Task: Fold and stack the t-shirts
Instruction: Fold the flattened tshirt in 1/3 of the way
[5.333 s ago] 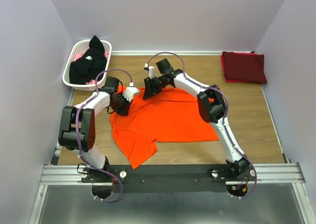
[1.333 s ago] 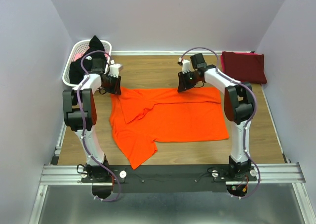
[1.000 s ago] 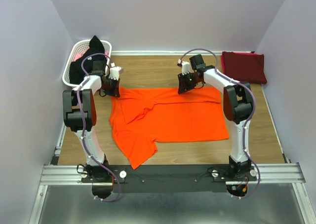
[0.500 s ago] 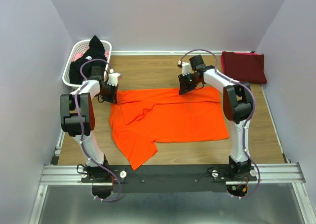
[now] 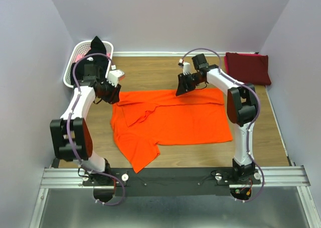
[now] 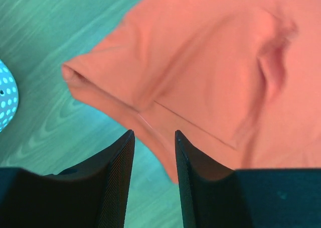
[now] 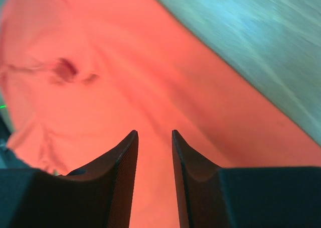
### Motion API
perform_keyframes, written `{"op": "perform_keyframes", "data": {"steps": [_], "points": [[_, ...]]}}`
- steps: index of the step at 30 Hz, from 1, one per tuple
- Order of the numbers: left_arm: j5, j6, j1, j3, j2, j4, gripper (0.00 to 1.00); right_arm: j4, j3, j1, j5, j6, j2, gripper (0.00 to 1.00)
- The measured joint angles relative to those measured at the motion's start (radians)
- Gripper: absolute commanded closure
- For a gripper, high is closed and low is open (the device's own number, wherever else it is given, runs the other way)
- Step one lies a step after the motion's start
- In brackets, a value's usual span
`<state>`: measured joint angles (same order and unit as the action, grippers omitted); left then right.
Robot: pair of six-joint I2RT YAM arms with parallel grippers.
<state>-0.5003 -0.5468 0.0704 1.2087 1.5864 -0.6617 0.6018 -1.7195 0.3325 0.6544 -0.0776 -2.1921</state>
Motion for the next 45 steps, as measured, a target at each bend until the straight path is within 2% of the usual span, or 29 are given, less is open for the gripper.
{"op": "perform_keyframes", "data": {"steps": [5,11,14,18,19,27,29,30,32,36,38,41,42,45], "points": [[-0.027,-0.124,-0.047,-0.153,-0.110,-0.056,0.54,-0.001,-0.041,0.062,0.073,0.043,0.023,0.58],[-0.003,-0.161,-0.236,-0.330,-0.134,-0.034,0.50,-0.001,-0.103,0.169,0.102,0.099,-0.002,0.55],[0.018,-0.156,-0.318,-0.338,-0.139,0.010,0.48,-0.002,-0.132,0.209,0.102,0.113,-0.035,0.52],[0.063,-0.134,-0.365,-0.336,-0.134,0.087,0.47,-0.001,-0.142,0.233,0.102,0.124,-0.070,0.53],[0.071,-0.126,-0.377,-0.335,-0.127,0.105,0.44,0.000,-0.142,0.235,0.099,0.127,-0.076,0.54],[0.115,-0.083,-0.479,-0.312,-0.048,0.182,0.44,0.002,-0.138,0.208,0.066,0.130,-0.089,0.54],[0.129,-0.072,-0.486,-0.299,-0.024,0.198,0.48,0.003,-0.122,0.187,0.058,0.130,-0.085,0.54],[0.142,-0.066,-0.486,-0.292,-0.012,0.208,0.55,0.002,-0.112,0.176,0.056,0.129,-0.080,0.54],[0.156,-0.060,-0.486,-0.284,-0.001,0.214,0.61,0.004,-0.087,0.159,0.048,0.129,-0.064,0.53],[0.190,-0.050,-0.485,-0.271,0.002,0.219,0.83,0.005,-0.043,0.129,0.033,0.117,-0.031,0.54],[0.202,-0.046,-0.485,-0.264,0.002,0.219,0.86,0.006,-0.027,0.124,0.023,0.110,-0.022,0.54],[0.218,-0.044,-0.485,-0.252,0.002,0.214,0.72,0.006,-0.012,0.124,0.016,0.103,-0.018,0.53],[0.219,-0.045,-0.485,-0.249,0.002,0.212,0.63,0.006,-0.008,0.124,0.016,0.103,-0.018,0.52],[0.218,-0.046,-0.485,-0.246,0.001,0.200,0.56,0.008,-0.002,0.124,0.026,0.103,-0.018,0.50]]}}
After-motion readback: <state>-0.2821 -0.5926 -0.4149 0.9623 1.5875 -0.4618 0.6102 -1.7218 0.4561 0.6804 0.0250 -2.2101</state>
